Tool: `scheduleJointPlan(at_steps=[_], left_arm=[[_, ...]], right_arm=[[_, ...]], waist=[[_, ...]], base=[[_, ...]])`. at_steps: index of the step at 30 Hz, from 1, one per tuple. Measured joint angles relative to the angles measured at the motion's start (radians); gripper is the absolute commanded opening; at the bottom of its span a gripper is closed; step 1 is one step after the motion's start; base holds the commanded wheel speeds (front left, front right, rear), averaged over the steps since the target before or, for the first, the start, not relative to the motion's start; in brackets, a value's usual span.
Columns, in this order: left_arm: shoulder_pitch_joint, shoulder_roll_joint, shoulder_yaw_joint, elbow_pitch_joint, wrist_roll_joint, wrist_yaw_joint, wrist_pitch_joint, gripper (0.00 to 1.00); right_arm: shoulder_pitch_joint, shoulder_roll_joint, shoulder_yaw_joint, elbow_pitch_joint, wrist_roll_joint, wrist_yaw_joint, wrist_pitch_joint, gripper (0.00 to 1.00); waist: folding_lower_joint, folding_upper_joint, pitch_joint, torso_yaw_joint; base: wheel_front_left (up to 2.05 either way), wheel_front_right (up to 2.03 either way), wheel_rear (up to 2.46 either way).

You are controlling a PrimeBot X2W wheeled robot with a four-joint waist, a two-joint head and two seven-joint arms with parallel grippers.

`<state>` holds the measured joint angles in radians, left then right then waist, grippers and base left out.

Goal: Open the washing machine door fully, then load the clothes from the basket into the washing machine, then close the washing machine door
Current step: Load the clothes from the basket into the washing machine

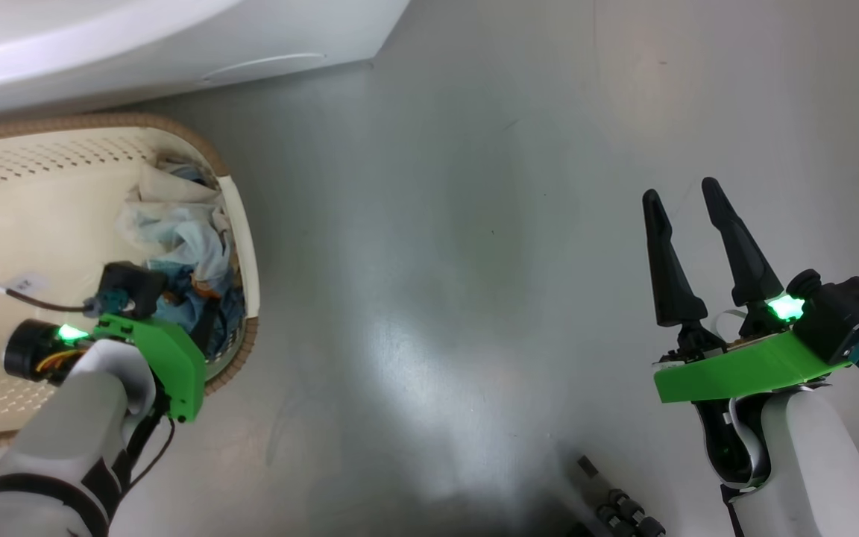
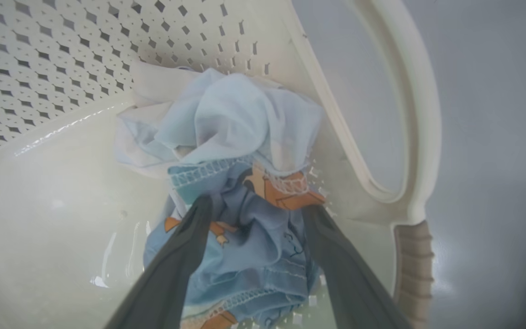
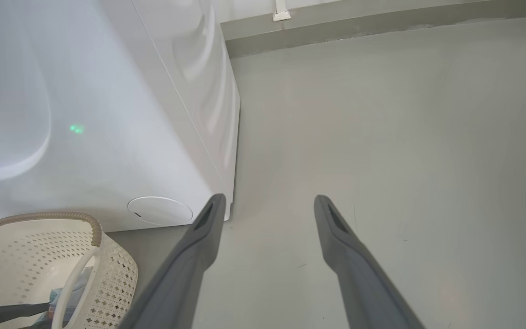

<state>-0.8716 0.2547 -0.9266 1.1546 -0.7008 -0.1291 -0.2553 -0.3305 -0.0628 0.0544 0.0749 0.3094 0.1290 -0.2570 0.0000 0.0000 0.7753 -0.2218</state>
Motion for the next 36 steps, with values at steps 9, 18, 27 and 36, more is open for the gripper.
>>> scheduleJointPlan(at_steps=[9, 18, 27, 36], left_arm=[[-0.021, 0.007, -0.078, 0.019, -0.086, 0.0, 0.01, 0.0], [-0.033, 0.007, -0.123, 0.021, -0.174, 0.0, 0.016, 0.0], [-0.03, 0.006, -0.098, 0.017, -0.252, 0.0, 0.007, 0.0], [0.037, 0.015, 0.09, -0.064, -0.226, 0.0, 0.004, 0.0]], right_arm=[[0.0, 0.0, 0.001, -0.013, -0.002, 0.0, 0.0, 1.0], [0.001, -0.001, -0.003, -0.015, -0.009, 0.0, 0.0, 1.0], [0.002, -0.005, -0.006, -0.004, -0.009, 0.0, 0.0, 1.0], [0.01, -0.026, -0.006, 0.024, -0.009, 0.0, 0.0, 1.0]], waist=[[0.0, 0.0, 0.005, -0.01], [0.0, 0.0, -0.017, 0.001], [0.0, 0.0, -0.056, 0.023], [0.0, 0.0, -0.136, 0.049]], base=[[0.0, 0.0, 0.0], [0.0, 0.0, 0.0], [0.0, 0.0, 0.0], [0.0, 0.0, 0.0]])
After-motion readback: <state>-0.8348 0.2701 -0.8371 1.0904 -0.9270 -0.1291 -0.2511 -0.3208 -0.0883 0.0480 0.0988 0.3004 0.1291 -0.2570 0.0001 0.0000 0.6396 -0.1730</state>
